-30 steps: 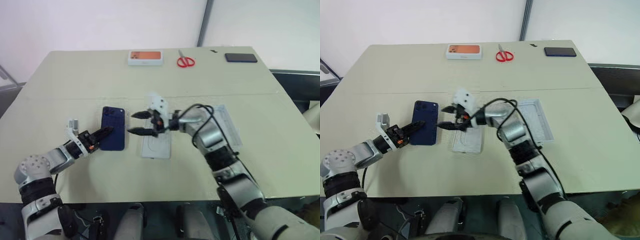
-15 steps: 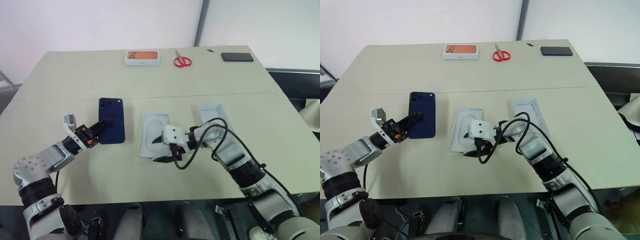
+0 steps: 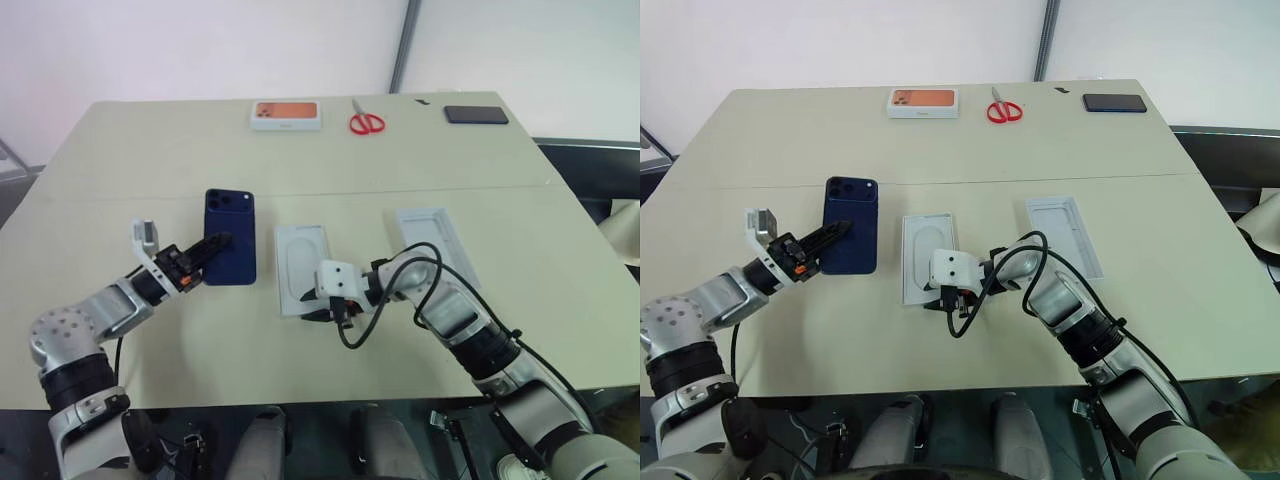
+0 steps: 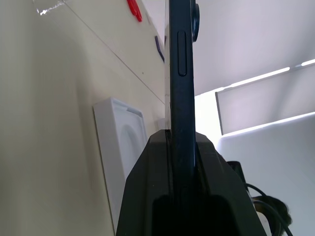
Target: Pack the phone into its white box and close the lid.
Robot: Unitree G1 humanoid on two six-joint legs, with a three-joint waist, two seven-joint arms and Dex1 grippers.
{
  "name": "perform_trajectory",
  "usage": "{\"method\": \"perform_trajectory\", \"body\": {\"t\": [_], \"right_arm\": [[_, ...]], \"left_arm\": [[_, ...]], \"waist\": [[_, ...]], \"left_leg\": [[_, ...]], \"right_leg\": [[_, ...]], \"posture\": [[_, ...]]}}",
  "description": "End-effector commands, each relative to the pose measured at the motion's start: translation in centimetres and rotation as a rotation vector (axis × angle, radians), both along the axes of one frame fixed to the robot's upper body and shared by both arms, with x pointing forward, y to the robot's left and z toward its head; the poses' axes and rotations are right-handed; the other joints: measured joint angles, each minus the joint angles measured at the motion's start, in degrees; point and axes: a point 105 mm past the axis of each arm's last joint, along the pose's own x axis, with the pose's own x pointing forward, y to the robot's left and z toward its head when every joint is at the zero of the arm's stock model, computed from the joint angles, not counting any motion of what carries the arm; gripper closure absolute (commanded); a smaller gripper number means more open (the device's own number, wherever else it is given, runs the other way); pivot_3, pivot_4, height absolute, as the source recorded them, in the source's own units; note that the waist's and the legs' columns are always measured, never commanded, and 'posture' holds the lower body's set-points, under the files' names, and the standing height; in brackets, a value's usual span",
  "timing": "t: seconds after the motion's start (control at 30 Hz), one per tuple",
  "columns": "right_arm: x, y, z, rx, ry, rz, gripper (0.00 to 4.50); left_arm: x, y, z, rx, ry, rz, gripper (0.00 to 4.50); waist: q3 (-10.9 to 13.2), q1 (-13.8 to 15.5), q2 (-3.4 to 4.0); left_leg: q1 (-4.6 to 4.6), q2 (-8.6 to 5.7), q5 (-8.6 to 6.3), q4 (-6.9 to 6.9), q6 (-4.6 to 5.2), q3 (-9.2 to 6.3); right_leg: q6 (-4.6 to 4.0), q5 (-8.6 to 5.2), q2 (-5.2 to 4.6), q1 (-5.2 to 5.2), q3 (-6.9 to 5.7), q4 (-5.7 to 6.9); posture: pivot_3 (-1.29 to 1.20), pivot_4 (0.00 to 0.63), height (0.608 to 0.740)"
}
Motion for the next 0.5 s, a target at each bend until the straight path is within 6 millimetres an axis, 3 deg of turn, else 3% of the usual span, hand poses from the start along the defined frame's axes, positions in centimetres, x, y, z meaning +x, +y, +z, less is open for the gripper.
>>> {"method": "perform_trajectory", "body": {"t": [0.03, 0.23, 0.5], "right_arm": [[-0.8, 0.9, -0.4, 0.019, 0.033, 0.014, 2.90], [0.0, 4.1, 0.0, 0.100, 0.042, -0.058, 2.90], [0.6, 4.6, 0.3, 0.105, 0.020, -0.102, 2.90]], "left_arm": [[0.2, 0.4, 1.8, -0.004, -0.065, 0.004, 4.33], [0.3, -0.5, 1.0, 0.022, -0.060, -0.011, 4.33], [0.2, -1.0, 0.5, 0.032, -0.058, -0.018, 4.33]], "waist": [[0.00, -0.05, -0.01], [-0.01, -0.31, -0.02], [-0.02, -0.25, -0.03]], "left_leg": [[0.00, 0.00, 0.00, 0.00, 0.00, 0.00], [0.00, 0.03, 0.01, -0.02, -0.01, 0.00], [0.00, 0.03, 0.02, -0.01, -0.03, -0.01]], "right_leg": [[0.00, 0.00, 0.00, 0.00, 0.00, 0.00], [-0.01, 0.00, 0.06, -0.04, 0.01, 0.01], [-0.03, 0.01, 0.08, -0.05, 0.02, 0.03]], "posture": [[0.00, 0.150, 0.740], [0.00, 0.150, 0.740], [0.00, 0.150, 0.740]]}}
